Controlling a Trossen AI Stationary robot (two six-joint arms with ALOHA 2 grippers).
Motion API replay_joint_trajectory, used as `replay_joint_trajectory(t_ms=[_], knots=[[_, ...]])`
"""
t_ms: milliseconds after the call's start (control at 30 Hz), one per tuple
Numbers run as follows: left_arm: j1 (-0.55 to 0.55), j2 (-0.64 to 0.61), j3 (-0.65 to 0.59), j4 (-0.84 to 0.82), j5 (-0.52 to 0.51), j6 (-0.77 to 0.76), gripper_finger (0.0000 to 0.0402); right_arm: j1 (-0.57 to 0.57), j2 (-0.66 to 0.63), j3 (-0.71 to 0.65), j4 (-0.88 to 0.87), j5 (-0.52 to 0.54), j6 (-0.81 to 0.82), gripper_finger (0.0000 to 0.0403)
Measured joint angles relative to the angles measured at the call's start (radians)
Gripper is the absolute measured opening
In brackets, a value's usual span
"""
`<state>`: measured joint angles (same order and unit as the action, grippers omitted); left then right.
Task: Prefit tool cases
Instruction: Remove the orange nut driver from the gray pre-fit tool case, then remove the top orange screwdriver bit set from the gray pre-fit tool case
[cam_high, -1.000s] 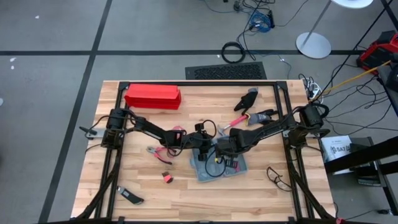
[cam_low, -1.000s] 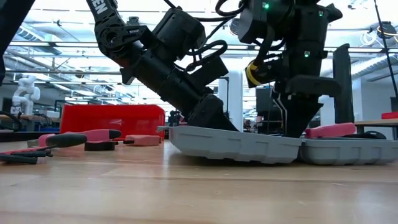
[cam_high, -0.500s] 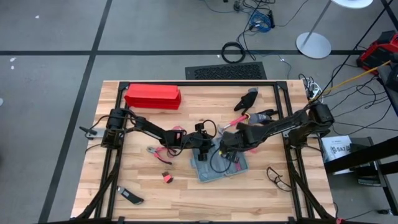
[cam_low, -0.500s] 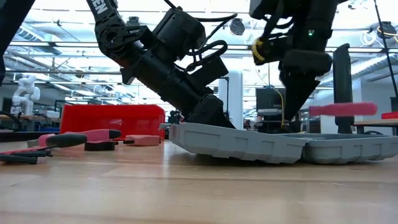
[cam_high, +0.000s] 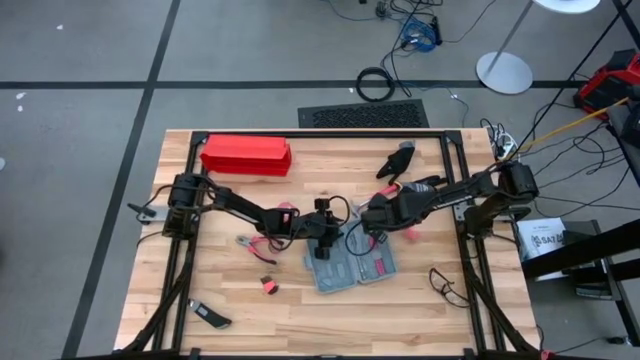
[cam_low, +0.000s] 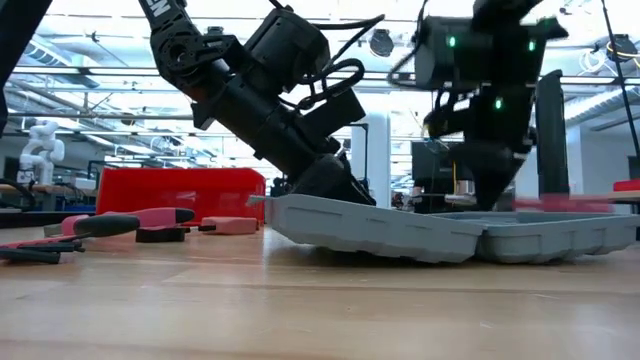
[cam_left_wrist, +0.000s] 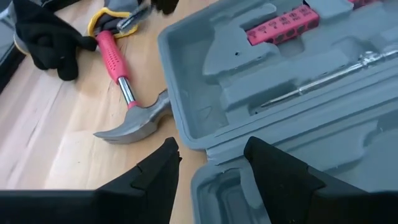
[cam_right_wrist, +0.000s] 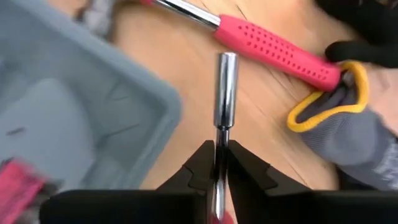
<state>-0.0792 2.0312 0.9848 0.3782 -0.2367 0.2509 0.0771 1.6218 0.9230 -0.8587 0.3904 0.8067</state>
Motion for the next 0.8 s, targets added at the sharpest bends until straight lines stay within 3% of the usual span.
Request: replay_joint_trajectory(t_ms=[400, 600, 800], knots=[[-0.002, -0.004, 0.000, -0.028, 0.005, 0.020, 0.0202, 0.043, -0.055, 0.000, 0.093, -0.015, -0.008, 0.0048], [-0.023, -0.007, -0.001, -0.030, -0.004, 0.047, 0.0202, 0.130, -0.094, 0.001, 0.123, -0.084, 0.046, 0.0047], [-0.038, -0.011, -0.001, -0.025, 0.024, 0.076, 0.0202, 0.205, -0.090, 0.001, 0.299, -0.215, 0.072, 0.0050]])
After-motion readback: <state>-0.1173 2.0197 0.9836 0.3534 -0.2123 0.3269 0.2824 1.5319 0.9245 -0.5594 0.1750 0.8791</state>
